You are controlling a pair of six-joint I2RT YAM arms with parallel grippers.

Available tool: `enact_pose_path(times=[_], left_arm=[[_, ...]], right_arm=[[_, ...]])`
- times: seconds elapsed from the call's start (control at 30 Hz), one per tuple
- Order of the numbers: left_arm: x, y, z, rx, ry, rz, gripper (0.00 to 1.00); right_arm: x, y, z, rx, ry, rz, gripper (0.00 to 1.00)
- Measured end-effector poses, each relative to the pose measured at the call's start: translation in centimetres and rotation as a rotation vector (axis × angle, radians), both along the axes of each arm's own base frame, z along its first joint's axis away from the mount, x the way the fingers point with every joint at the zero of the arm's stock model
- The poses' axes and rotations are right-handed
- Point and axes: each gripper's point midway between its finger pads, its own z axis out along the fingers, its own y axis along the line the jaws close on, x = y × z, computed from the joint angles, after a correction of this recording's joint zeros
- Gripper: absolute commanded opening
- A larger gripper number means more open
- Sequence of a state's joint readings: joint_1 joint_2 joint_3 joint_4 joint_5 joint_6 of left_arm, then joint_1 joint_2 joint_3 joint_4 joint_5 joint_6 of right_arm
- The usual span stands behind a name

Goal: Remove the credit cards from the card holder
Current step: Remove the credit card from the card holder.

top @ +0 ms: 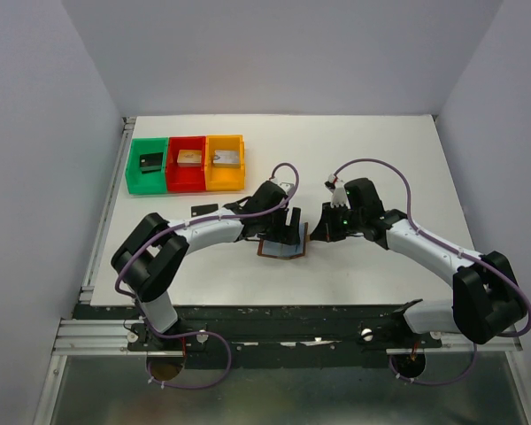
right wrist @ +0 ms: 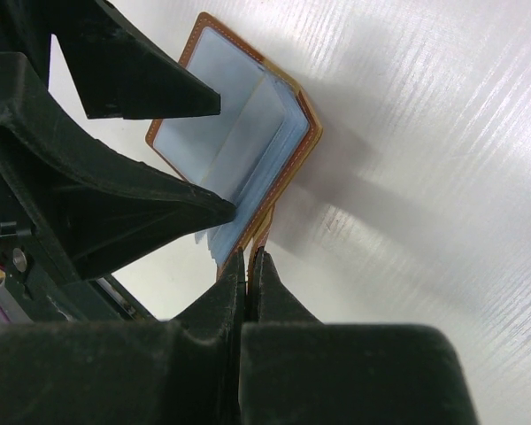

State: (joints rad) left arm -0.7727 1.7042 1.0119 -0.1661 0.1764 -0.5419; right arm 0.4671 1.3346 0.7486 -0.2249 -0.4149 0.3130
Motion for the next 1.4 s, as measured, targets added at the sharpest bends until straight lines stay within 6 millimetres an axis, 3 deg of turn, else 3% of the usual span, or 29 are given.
enact_pose_path(times=[0.4, 0.93, 1.03, 1.13, 1.27, 1.4], left_arm=[[0.3, 0.7, -0.6, 0.031, 0.005, 0.026, 0.85], [1.0, 4.5, -1.3, 0.133, -0.021, 0.139, 0.88], [1.2, 5.7, -0.9, 0.157, -0.048, 0.175, 0.88], [1.5, 6.7, 0.9, 0.126, -0.102, 0.210, 0.85], [1.9, 5.7, 3.9, 0.003, -0.160, 0.193, 0.81], [1.5, 2.4, 5.0, -0.119, -0.143, 0.086, 0.79]], right_arm=[[0.1, -0.1, 0.1, 0.001, -0.001, -0.003, 0.00], [0.1, -0.1, 0.3, 0.004, -0.009, -0.005, 0.00], [0.1, -0.1, 0.3, 0.003, -0.008, -0.005, 0.00], [0.1, -0.1, 0.3, 0.004, -0.008, -0.004, 0.00], [0.0, -0.1, 0.3, 0.009, -0.008, 0.000, 0.00], [-0.2, 0.0, 0.5, 0.017, -0.008, 0.007, 0.00]])
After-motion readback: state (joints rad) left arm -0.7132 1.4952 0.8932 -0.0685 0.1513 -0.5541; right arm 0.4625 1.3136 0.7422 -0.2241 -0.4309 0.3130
